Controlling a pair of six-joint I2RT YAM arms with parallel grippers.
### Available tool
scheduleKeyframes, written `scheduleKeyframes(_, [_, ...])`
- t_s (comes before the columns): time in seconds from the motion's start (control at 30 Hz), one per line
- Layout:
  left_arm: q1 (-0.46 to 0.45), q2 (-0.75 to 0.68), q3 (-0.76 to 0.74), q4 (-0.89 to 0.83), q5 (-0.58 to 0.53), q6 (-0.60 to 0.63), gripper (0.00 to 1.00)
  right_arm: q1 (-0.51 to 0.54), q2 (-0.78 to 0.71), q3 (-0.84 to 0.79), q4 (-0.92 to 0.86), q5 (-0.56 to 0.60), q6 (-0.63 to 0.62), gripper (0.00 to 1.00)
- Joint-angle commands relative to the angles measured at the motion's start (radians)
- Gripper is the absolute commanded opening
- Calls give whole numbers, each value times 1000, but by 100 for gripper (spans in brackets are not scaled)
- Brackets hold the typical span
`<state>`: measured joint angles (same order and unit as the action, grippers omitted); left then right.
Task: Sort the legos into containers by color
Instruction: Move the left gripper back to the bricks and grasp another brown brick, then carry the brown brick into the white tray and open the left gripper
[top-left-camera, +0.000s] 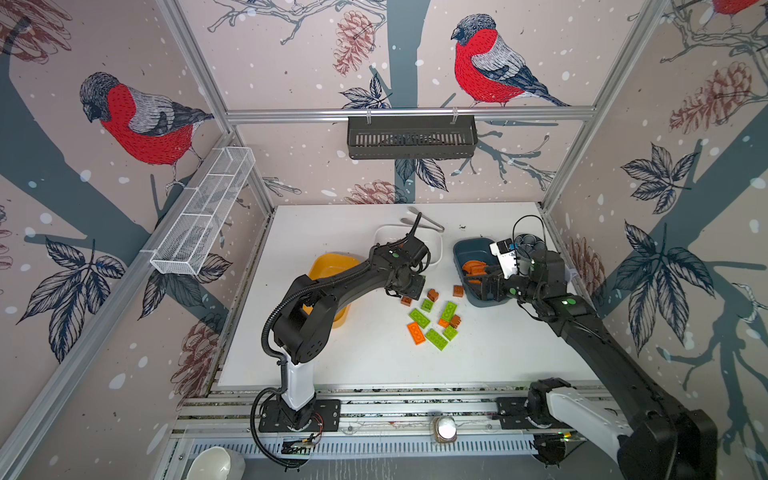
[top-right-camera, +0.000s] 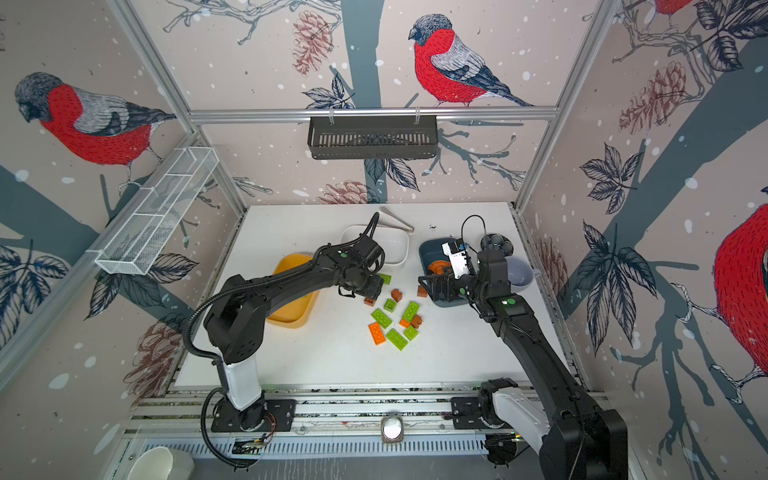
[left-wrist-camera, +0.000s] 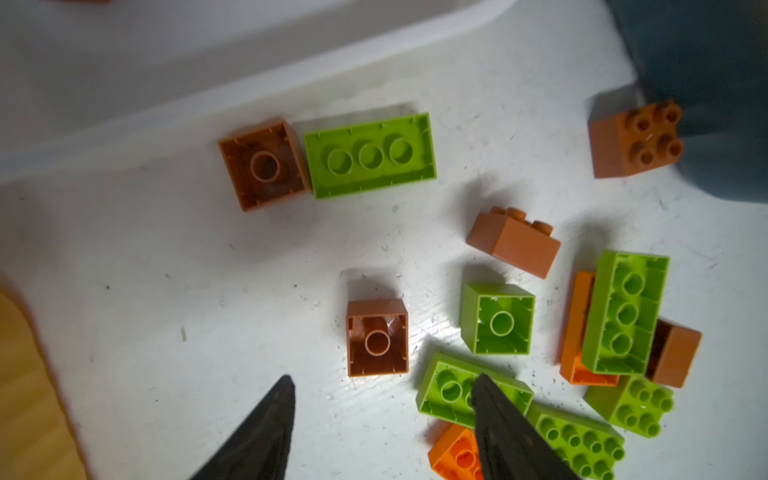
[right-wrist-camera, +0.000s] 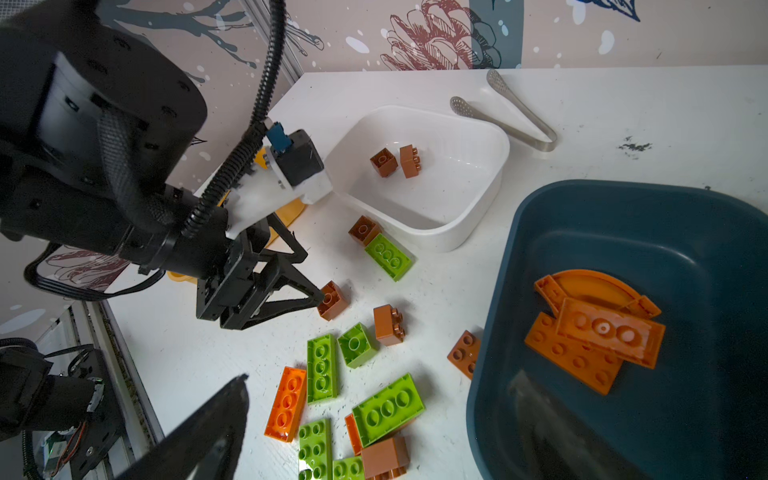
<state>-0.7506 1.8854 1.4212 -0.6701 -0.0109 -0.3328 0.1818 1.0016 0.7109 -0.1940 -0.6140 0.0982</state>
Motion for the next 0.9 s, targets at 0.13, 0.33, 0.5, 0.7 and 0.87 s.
scheduleKeyframes(0.13, [-12, 31, -59, 90, -39, 17, 64, -2, -10, -9, -2, -17, -9, 99])
scheduleKeyframes(0.33, [-13, 77, -50, 136, -43, 45, 56, -1, -12, -6, -7, -15, -11, 99])
scheduleKeyframes(0.5, [-13, 108, -40, 135, -48, 61, 49, -1, -13, -6, -9, -13, -13, 99])
scheduleKeyframes(0.7, [-13, 112, -46, 128, -45, 64, 35, -1, -13, -5, -10, -13, -14, 99])
scheduleKeyframes(0.87, [-13, 102, 19, 54, -50, 81, 30, -1, -8, 2, -10, -12, -15, 99])
